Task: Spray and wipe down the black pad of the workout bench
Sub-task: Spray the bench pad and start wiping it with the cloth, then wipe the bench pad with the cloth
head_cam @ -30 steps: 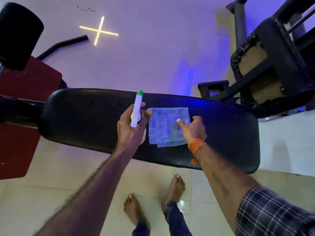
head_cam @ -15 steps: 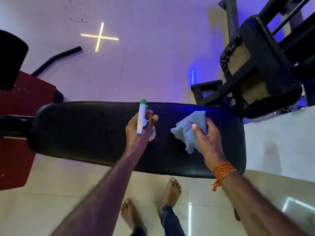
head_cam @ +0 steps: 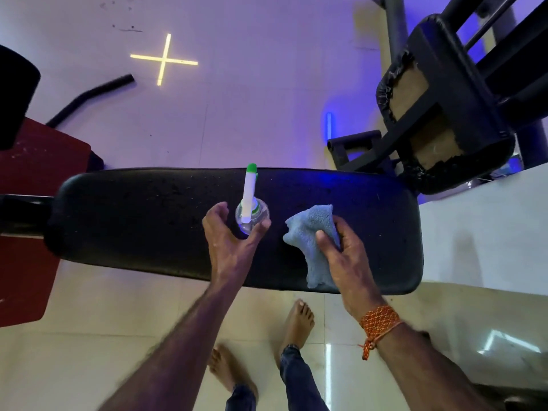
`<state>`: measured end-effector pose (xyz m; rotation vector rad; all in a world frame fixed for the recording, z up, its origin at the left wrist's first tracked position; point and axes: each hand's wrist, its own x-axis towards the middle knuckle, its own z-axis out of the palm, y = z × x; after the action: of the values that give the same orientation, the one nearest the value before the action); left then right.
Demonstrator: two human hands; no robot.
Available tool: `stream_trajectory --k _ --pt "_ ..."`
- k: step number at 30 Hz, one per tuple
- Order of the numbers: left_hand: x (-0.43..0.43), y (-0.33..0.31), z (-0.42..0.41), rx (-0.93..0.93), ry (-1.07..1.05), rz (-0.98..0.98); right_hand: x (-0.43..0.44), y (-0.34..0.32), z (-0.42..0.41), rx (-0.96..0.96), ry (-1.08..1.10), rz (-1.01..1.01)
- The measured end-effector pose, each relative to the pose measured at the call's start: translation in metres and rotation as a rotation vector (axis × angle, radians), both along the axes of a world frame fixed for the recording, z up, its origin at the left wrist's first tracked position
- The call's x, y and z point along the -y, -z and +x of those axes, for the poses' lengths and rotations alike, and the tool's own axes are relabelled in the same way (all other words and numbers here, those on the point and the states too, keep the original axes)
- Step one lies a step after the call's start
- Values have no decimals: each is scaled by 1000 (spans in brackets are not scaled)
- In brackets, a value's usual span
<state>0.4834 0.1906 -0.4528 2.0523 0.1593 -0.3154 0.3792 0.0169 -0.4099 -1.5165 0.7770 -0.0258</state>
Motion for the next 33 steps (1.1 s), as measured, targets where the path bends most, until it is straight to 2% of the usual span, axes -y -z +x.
stream_trajectory --k 2,3,7,9,10,12,15,20,25,28,31,33 --pt "-16 5 -15 -15 -57 -3 -24 -4 0 -7 -33 31" --pt "-24 3 -22 -88 -94 -84 -37 -7 0 -11 -54 57" --pt "-75 -1 -38 -690 -82 -445 -97 -17 8 -15 -159 219" --pt "-106 -6 -40 -835 -153 -629 -128 -19 17 -32 -156 344" --pt "-124 -7 -38 -837 -196 -693 -144 -19 24 -35 -147 388" --pt "-159 -12 -30 -748 -218 -732 -172 -14 38 -24 -120 431" --pt "-202 -18 -18 -518 -145 -636 -199 -5 61 -14 -119 409" --pt "-247 -22 5 -230 -158 -456 -230 5 96 4 -307 253" --pt "-260 -4 36 -68 -169 -88 -245 20 142 -16 -503 -43" --pt "-267 7 79 18 -211 85 -259 36 187 1 -511 -104" --pt "-278 24 133 44 -259 177 -271 56 241 33 -513 -94" --pt "-287 32 163 48 -273 245 -278 73 272 13 -597 -115"
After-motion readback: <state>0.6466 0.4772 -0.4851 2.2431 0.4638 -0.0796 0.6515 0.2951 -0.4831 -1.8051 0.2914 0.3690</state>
